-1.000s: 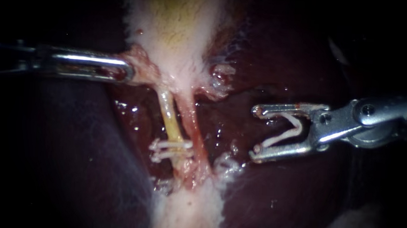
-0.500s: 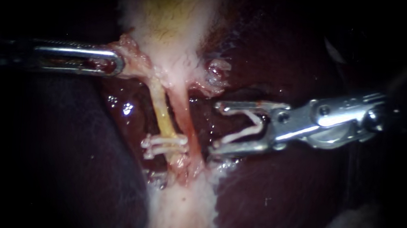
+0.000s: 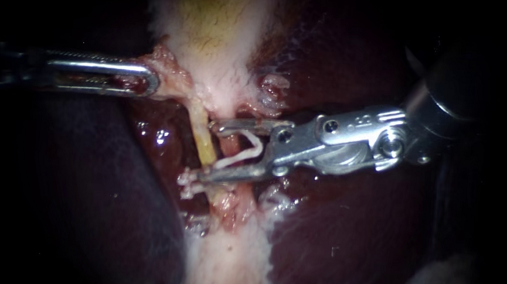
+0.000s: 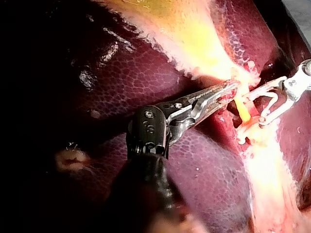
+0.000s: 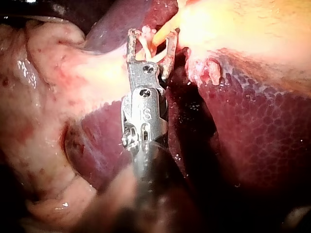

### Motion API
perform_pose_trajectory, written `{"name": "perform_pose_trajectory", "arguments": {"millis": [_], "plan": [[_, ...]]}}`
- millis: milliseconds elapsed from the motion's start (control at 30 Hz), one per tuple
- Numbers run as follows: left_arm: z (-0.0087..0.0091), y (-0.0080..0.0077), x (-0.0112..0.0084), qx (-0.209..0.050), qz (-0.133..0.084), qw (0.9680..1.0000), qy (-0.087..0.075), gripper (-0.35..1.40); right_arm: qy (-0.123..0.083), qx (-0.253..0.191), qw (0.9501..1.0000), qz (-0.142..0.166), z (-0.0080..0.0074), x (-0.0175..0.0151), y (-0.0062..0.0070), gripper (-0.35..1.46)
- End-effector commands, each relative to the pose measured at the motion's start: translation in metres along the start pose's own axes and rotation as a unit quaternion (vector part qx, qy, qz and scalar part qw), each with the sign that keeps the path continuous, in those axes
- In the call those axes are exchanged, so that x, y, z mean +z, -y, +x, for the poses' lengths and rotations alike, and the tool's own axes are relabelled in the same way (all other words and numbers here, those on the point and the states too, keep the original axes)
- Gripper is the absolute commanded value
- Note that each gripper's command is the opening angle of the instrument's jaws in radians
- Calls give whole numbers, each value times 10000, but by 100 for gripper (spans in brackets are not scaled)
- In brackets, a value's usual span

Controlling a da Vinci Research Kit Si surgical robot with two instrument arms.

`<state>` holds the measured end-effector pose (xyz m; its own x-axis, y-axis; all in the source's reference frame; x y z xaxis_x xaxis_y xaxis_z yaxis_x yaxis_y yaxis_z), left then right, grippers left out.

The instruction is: Clipping third clip left tube

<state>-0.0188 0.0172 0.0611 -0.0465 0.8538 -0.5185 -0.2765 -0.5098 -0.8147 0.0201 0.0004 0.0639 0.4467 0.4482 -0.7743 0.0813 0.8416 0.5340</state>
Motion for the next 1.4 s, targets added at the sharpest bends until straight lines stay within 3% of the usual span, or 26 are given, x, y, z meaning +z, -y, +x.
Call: {"name": "perform_pose_trajectory", "arguments": {"millis": [33,233,467,667,933,1167,1400], "plan": [[1,-1,0,1,-2,10000,0,-35,3,24,10000,-7,-3,1,-3,50],[1,-2,0,1,-1,10000,0,-35,21,45,10000,-23,-11,5,-17,50],[1,-4,1,0,-11,10000,3,-35,19,69,10000,-35,-5,19,-29,50],[1,-5,2,0,-9,10000,2,-35,-398,169,9989,163,7,38,-34,50],[1,-4,3,0,-11,10000,2,-35,-758,157,9965,318,25,39,-24,49],[1,-2,2,1,-15,10000,4,-35,-1145,233,9924,383,58,19,-12,46],[1,-1,2,2,-17,10000,5,-35,-1181,241,9918,429,67,11,-1,41]]}}
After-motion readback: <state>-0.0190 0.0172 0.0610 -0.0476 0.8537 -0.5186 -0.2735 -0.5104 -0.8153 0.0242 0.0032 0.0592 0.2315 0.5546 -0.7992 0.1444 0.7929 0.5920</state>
